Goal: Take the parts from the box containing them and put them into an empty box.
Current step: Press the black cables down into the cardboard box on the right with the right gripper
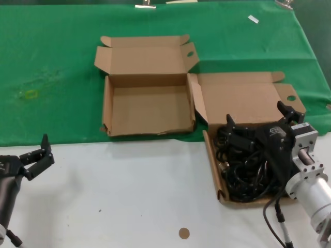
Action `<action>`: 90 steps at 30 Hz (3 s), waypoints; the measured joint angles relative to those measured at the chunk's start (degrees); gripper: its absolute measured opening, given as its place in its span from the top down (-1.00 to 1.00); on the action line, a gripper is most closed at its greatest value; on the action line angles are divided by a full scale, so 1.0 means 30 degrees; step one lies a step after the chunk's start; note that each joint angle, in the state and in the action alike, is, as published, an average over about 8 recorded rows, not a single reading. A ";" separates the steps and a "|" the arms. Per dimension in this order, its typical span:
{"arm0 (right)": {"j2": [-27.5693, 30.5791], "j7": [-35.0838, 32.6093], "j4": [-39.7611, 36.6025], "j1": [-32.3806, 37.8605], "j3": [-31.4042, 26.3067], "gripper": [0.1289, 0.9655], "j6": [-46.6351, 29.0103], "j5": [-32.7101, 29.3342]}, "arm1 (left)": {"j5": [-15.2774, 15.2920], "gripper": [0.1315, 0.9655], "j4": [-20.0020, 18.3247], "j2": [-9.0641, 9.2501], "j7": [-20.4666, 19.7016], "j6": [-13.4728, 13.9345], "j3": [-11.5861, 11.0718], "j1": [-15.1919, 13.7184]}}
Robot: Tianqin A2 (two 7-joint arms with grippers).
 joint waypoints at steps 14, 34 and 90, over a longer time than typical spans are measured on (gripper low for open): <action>0.0000 0.0000 0.0000 0.0000 0.0000 -1.00 0.0000 0.0000 | 0.0000 -1.00 0.0000 0.0000 0.0000 0.0000 0.0000 0.0000; 0.0087 0.0048 0.0071 -0.0008 -0.0101 -1.00 0.0198 0.0039 | 0.0001 -0.89 0.0000 0.0000 0.0000 0.0000 0.0000 0.0000; 1.7262 0.0162 0.0077 0.7674 -0.9511 -1.00 -1.3014 0.1586 | 0.0002 0.96 0.0000 0.0000 -0.0002 0.0000 0.0001 0.0000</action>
